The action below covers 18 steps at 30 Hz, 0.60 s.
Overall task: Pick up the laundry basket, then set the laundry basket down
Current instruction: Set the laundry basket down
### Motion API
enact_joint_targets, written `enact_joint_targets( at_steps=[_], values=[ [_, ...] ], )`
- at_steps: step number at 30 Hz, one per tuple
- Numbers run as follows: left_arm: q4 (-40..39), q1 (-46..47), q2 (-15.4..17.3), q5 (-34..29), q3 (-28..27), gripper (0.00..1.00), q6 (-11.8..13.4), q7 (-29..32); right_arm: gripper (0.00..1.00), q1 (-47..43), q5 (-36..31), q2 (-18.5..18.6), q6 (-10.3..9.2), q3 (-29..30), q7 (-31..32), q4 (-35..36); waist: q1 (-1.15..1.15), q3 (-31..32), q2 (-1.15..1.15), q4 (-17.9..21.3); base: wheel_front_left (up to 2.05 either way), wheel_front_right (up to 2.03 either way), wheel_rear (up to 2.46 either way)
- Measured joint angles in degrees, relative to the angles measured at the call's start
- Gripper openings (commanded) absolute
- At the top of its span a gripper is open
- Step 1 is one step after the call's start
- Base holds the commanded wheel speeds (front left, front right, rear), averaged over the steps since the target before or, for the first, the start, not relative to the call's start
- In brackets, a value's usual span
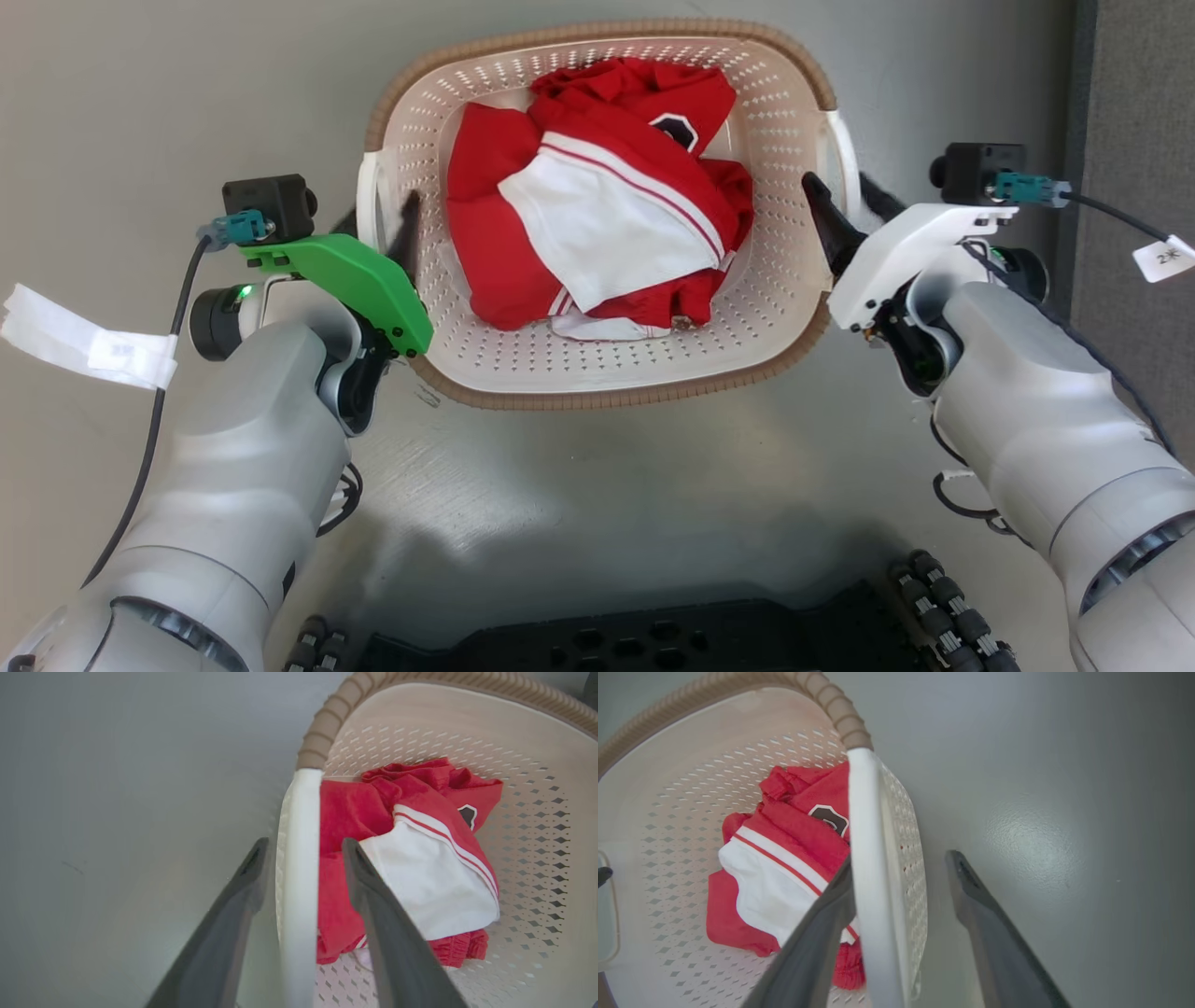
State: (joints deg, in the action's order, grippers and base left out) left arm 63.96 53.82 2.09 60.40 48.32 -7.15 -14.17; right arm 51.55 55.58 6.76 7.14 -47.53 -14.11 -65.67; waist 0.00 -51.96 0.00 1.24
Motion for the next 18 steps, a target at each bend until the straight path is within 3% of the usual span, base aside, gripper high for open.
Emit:
enact_joint_targets(
  at_steps=[18],
  values=[
    [0.89, 0.04, -0.03, 0.42, 0.15, 1.00, -0.16, -0.07, 1.00, 0.30, 0.00, -0.58, 0.00, 0.21, -0.07, -1.88, 0.00, 1.80, 0.00, -0.04, 0.00, 0.00, 0.00]
  ],
)
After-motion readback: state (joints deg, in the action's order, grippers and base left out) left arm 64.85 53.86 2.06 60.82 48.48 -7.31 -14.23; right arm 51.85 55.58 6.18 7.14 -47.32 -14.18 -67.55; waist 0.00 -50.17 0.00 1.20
